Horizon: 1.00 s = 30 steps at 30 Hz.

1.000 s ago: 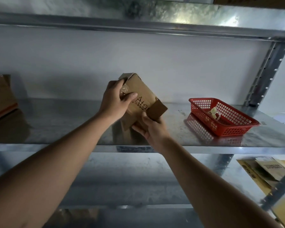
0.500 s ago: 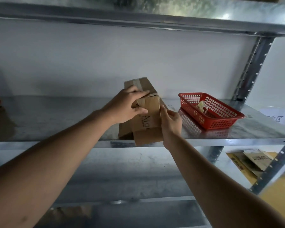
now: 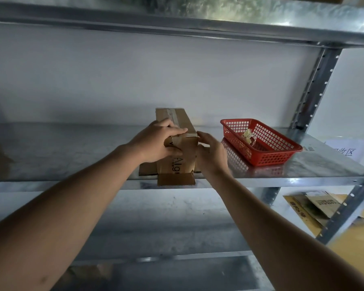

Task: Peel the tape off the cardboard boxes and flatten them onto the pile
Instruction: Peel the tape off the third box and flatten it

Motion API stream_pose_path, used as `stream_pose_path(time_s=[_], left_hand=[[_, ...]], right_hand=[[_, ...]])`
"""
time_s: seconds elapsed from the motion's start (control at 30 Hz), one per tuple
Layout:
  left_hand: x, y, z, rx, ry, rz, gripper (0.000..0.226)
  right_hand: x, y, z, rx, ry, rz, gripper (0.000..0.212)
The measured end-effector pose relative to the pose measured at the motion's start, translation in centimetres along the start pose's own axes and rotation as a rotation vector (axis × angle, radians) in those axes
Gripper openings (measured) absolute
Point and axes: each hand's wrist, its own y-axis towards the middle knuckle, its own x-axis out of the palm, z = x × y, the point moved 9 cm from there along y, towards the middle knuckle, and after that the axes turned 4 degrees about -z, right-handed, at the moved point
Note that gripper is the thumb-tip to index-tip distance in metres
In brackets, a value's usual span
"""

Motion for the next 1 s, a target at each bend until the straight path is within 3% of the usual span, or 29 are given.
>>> stream_pose_path(time_s=[0.2,0.33,0.77,1.0], left_hand=[[0.2,0.2,-0.8,-0.008,-0.022,0.027,0.076],[0.3,0.2,-1.2,-0.016,-0.025,0.021,0.075],[0.5,0.5,-1.6,-0.043,-0.033,-0.013,0.074],[0.7,0.8,-1.7,-0.055,0.027,-0.033,0.072]], right_hand=[[-0.9,-0.3,-1.3,-0.199,-0.046,0.007,0.017],[-1.9,0.6,-0.7,-0.204,-0.006,0.065,0.018],[-2.7,-0.3,-5.6,-0.623,-0.488,0.118,0.022],[-2.1,-0.7,-7.4,-0.714,-0.597,0.098,0.025]])
